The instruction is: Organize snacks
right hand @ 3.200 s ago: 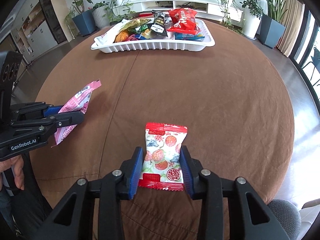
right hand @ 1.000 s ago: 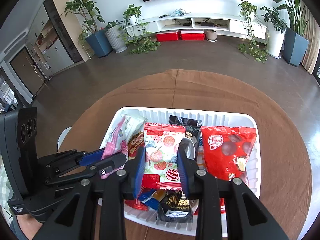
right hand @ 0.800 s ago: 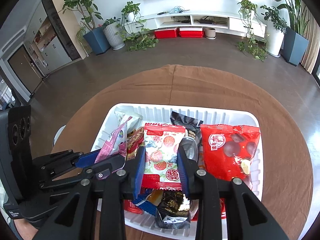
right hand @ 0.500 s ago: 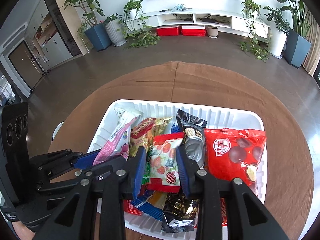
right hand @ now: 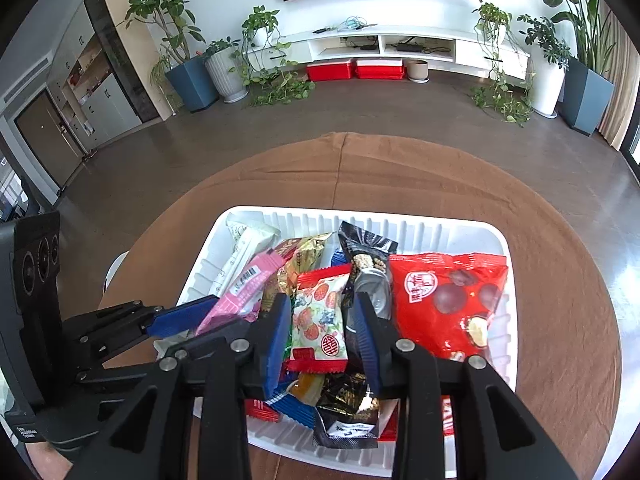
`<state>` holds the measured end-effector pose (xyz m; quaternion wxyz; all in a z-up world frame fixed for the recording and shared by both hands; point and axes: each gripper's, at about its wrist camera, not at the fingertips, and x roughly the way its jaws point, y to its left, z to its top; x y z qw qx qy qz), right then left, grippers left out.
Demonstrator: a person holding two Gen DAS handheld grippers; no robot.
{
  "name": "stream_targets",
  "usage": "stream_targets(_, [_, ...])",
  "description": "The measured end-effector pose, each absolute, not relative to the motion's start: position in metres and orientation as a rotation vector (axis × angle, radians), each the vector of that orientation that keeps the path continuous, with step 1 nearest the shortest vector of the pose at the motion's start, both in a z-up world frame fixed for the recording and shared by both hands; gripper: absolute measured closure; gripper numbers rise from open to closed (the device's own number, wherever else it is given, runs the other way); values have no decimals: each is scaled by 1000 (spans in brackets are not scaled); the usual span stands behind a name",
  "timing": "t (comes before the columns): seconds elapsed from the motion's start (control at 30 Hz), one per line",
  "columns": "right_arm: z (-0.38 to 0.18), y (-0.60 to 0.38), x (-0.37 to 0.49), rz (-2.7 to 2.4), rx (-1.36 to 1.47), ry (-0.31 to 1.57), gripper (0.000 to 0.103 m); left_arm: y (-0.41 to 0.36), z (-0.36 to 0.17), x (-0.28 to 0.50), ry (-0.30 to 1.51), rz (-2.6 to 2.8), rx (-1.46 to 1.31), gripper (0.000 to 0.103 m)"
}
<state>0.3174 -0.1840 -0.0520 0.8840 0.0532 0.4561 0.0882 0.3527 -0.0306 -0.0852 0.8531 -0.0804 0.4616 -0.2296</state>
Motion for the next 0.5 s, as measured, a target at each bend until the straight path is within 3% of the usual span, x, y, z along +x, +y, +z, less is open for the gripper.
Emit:
stream_targets(0.1, [-46,-185,311,176,106,921,54,-37,-83,351,965,-481,-150,49])
stream_targets(0.3, [-36,-188,296,165,94,891,49,-37,-78,343,949,-479,-145,44])
stream_targets(0.37, [-31,-191,289,160,105,871,43,-35,-74,338,935,-472,-136,32])
stream_targets(0.5, [-20,-197,271,148,128,826,28,-32,-69,326,913,-451,-133,23])
